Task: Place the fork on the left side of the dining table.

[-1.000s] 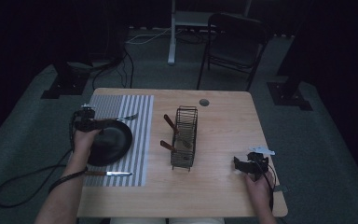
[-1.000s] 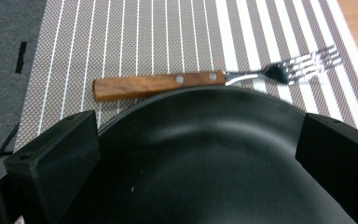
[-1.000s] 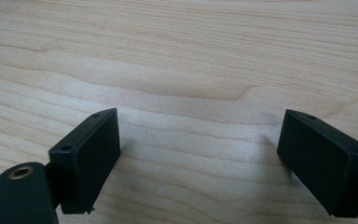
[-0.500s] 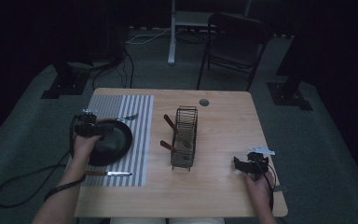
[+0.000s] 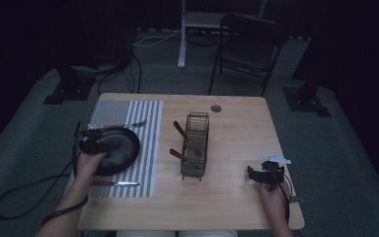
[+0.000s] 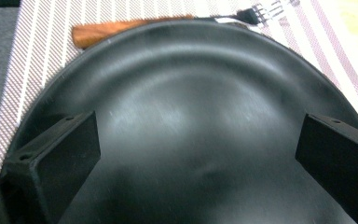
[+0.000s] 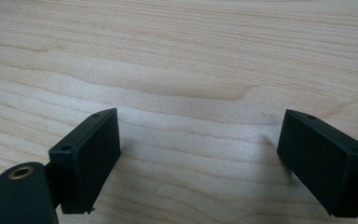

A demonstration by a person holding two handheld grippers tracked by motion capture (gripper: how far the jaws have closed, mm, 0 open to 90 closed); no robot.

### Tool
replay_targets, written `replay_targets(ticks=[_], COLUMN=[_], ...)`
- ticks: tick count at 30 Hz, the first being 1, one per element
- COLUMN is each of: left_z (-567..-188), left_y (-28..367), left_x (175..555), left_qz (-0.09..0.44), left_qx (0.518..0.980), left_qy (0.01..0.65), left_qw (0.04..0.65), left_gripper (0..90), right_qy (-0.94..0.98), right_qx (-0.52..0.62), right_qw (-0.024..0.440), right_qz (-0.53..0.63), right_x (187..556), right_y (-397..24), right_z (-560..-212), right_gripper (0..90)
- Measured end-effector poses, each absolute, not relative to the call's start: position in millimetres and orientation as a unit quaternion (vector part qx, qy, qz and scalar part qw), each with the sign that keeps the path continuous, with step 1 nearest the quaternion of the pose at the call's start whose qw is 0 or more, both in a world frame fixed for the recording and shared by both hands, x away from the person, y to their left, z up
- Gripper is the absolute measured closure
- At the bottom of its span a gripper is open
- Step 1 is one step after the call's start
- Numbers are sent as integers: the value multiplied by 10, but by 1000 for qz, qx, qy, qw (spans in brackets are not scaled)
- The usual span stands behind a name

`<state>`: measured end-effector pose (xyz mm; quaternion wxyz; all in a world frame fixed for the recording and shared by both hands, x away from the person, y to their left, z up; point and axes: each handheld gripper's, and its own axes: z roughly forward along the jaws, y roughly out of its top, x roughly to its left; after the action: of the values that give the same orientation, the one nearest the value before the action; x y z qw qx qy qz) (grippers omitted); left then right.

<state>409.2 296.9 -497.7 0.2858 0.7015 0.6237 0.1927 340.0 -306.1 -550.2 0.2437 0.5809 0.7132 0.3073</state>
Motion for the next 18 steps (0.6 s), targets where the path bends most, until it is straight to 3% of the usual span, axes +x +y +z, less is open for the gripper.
replay_targets(ticks=[18], left_z=[-5069], left_y=[2950], left_x=[3671], left_qz=[189], left_qx=[704], left_qy=[612], left_qw=[306], left_gripper=[0], right_qy=[713], right_qx=[581], right_qw=[244], right_qz=[307], right_x=[3400], right_y=[-3061], right_z=[-5502], right_gripper=[128])
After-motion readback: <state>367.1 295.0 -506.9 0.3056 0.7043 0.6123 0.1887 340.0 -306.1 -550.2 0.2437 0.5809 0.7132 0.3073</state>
